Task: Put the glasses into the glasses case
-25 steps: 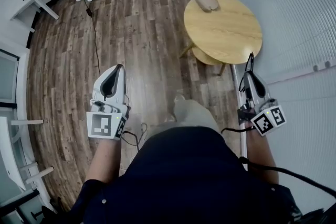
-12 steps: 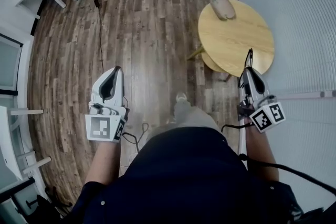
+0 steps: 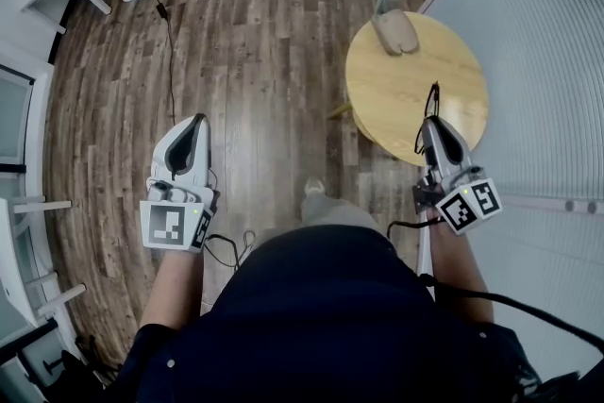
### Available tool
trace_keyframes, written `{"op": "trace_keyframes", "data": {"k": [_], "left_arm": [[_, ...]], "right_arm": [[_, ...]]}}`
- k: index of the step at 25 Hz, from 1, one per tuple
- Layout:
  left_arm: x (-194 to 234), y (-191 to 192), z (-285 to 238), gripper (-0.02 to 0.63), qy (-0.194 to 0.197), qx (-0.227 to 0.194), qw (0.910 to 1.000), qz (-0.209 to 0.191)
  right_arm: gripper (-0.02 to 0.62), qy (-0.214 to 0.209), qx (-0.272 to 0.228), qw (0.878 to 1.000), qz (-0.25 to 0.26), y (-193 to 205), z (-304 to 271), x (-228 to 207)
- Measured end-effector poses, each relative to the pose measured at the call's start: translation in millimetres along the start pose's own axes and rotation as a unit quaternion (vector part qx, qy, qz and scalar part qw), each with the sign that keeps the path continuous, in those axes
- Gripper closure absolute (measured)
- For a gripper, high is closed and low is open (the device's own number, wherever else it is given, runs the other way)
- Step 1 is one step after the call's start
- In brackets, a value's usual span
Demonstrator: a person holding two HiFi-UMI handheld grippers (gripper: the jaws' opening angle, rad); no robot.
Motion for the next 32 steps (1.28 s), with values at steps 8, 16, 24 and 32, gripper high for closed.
{"op": "trace_keyframes", "data": {"k": [8, 16, 24, 32], "left_arm": [[1.7, -22.5, -76.0, 0.603, -0.014, -0.009, 0.9992, -0.037], [21.3, -20.7, -108.7, 0.603, -0.027, 0.003, 0.9989, -0.037], [39.4, -14.4, -159.5, 0.603, 0.002, -0.003, 0.9996, -0.029], [69.9, -31.8, -212.7, 0.603, 0.025, -0.022, 0.9989, -0.033]], "right_arm": [[0.561, -0.022, 0.001, 1.0, 0.01, -8.7, -48.3, -62.7], [0.561, -0.026, 0.01, 1.0, 0.002, -7.5, -84.4, -85.7], [0.561, 0.005, -0.001, 1.0, 0.002, -17.1, -108.4, -101.7], [0.561, 0.041, -0.012, 0.999, -0.002, -28.6, -130.9, -115.8]]}}
Point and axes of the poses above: the fingertips, and each gripper's own axes: z backward along the fingers, x to its left, y out of its underside, the point moved 3 cm from there along z, backward along the fingers, and after that the axes turned 1 degree about -x, right-handed, at the moved point
